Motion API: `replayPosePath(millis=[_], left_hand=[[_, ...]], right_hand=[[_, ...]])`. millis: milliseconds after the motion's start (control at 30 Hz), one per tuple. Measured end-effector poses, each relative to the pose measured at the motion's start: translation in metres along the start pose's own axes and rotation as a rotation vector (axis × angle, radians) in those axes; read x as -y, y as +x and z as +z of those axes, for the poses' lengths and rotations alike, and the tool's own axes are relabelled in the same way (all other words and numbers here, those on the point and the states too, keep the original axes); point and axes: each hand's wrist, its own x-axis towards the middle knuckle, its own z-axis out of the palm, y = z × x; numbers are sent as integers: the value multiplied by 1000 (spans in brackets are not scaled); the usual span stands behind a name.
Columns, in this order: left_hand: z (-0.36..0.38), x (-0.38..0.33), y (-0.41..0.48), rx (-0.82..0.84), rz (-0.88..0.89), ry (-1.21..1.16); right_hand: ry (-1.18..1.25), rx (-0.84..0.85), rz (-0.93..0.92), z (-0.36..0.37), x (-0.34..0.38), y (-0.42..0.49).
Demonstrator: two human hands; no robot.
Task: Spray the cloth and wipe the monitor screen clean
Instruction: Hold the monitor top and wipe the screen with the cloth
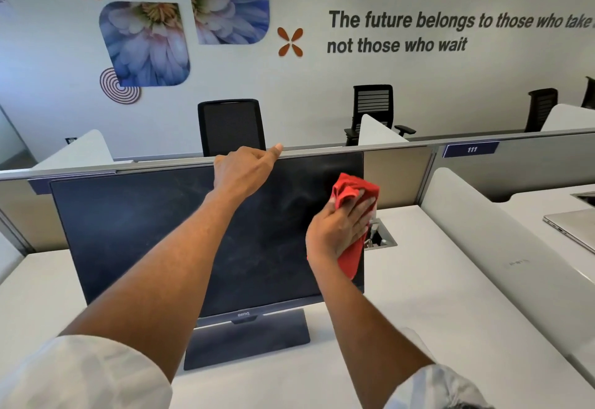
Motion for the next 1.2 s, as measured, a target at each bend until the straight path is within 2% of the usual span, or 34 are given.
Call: replayPosePath(millis=[200, 400, 600, 767, 867, 967, 1100, 1200], left_hand=[[2, 0, 1, -15, 5, 0], [1, -1, 0, -22, 24, 11], [3, 0, 1, -31, 24, 14], [5, 3, 2, -23, 8, 17], [3, 3, 3, -22, 3, 23], [2, 1, 2, -17, 14, 36], [1, 1, 0, -18, 20, 20], [0, 0, -1, -13, 28, 20]], right_hand=[[-60, -43, -152, -3, -34, -7], [-76, 8, 95, -2, -99, -64], [-36, 73, 210, -3, -101, -98], [-177, 206, 3, -3, -99, -154], [-240, 261, -40, 1, -107, -167], [-183, 249, 102, 3, -98, -155], [-32, 140, 303, 7, -97, -112], [39, 60, 535, 2, -102, -76]])
